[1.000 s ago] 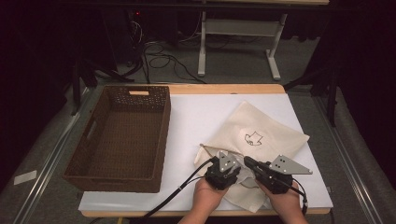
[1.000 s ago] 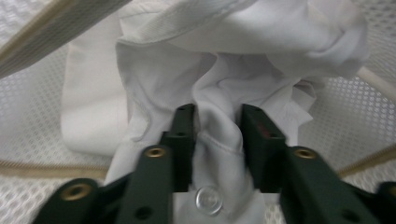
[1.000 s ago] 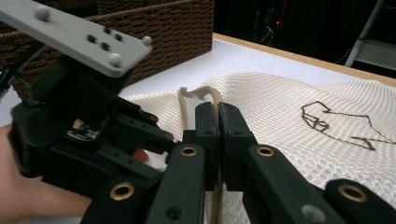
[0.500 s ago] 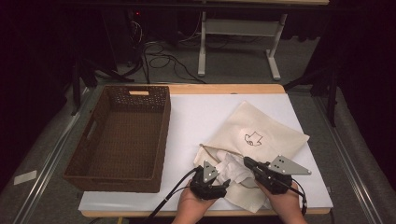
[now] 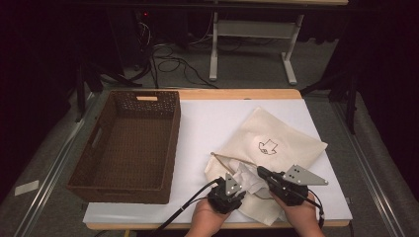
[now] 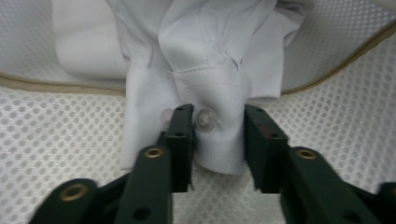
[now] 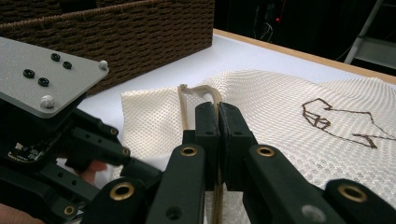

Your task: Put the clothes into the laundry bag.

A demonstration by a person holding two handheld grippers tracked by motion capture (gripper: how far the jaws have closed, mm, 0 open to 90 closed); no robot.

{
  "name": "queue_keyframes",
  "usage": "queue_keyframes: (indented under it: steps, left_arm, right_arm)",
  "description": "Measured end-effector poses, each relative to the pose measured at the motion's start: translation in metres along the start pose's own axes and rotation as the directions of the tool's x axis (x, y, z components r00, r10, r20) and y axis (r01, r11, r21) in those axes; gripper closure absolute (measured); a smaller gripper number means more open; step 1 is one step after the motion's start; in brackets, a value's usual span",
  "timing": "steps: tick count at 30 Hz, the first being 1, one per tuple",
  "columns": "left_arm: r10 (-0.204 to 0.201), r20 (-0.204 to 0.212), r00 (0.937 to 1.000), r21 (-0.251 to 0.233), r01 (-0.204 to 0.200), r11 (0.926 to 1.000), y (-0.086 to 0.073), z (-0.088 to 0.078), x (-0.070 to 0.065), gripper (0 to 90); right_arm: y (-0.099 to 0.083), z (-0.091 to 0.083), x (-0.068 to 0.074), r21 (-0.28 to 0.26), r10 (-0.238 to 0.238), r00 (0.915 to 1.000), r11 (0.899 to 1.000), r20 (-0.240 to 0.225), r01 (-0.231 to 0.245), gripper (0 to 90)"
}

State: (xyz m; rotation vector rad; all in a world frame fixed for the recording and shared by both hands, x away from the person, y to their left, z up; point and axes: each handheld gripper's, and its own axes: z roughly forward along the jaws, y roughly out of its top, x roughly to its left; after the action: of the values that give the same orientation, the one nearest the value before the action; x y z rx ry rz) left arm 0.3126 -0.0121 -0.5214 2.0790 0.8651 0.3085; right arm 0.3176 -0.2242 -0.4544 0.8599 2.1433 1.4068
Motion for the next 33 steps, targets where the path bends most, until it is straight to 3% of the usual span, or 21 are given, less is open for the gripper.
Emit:
queue_keyframes:
  steps: [2, 7, 15, 33]
  left_arm:
    - [-0.001, 0.013, 0.9999, -0.005, 0.001, 1.0, 0.0, 0.0, -0.001, 75.7]
    - [-0.024, 0.028, 0.9993, -0.037, 0.025, 0.999, 0.002, -0.005, 0.0, 81.7]
    - [-0.036, 0.032, 0.9989, -0.102, 0.039, 0.994, 0.012, -0.017, 0.003, 83.7]
    - [-0.036, 0.034, 0.9988, -0.112, 0.039, 0.993, 0.022, 0.006, -0.002, 82.6]
  right_arm:
    - [0.0, -0.001, 0.0, -0.002, 0.002, 1.0, 1.0, 0.005, -0.002, 89.1]
    - [0.0, -0.002, -0.001, -0.006, -0.003, 1.0, 1.0, 0.004, 0.003, 89.1]
    - [0.0, -0.002, 0.0, -0.007, -0.001, 1.0, 1.0, 0.007, 0.001, 89.1]
    - [0.0, -0.004, -0.001, -0.014, 0.003, 1.0, 1.0, 0.005, -0.003, 89.1]
